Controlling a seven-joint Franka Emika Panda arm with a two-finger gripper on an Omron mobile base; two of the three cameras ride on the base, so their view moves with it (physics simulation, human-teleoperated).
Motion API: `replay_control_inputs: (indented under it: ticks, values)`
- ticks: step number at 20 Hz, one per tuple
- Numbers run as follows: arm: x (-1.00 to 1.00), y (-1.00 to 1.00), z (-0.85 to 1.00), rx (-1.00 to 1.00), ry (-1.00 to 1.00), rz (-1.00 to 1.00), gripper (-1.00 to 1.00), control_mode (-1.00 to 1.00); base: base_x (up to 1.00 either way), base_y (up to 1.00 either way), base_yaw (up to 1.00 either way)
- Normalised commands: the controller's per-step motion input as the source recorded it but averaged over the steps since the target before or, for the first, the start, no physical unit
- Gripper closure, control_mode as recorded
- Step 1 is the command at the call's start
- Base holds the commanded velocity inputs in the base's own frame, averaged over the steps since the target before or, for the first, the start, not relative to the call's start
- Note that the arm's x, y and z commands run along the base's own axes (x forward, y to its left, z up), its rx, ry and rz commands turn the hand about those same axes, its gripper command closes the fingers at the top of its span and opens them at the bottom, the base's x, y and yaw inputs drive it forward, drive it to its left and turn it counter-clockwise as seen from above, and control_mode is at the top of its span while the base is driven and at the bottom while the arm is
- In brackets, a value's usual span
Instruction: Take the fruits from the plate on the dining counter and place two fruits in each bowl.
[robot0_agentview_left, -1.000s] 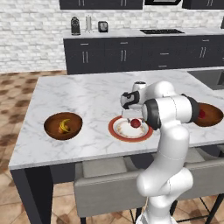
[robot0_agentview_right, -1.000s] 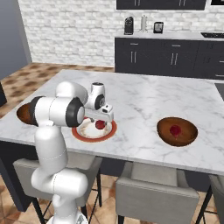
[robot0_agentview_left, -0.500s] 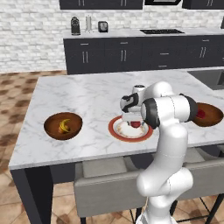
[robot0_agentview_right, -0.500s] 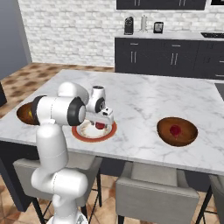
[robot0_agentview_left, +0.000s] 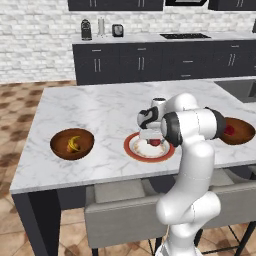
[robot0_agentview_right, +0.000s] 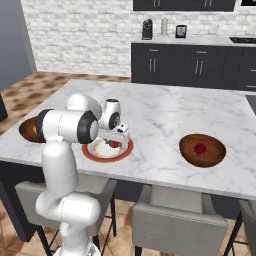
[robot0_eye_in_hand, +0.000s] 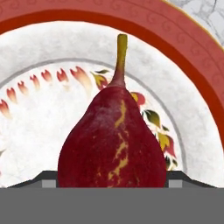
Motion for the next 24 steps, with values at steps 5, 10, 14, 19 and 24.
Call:
replay_control_inputs:
  ticks: [5,10,14,19,24]
  values:
    - [0.0,0.0,0.07,0.0,-0.01,0.0,1.0,-1.0,0.0,0.0,0.0]
    - [-0.43,0.0,0.91,0.03,-0.05,0.0,1.0,-1.0,0.0,0.0,0.0]
    - [-0.77,-0.03,1.0,0.06,-0.07,0.0,1.0,-1.0,0.0,0.0,0.0]
    - [-0.98,0.0,0.93,0.02,-0.18,0.01,1.0,-1.0,0.0,0.0,0.0]
    - [-1.0,0.0,0.69,0.0,-0.17,0.01,1.0,-1.0,0.0,0.0,0.0]
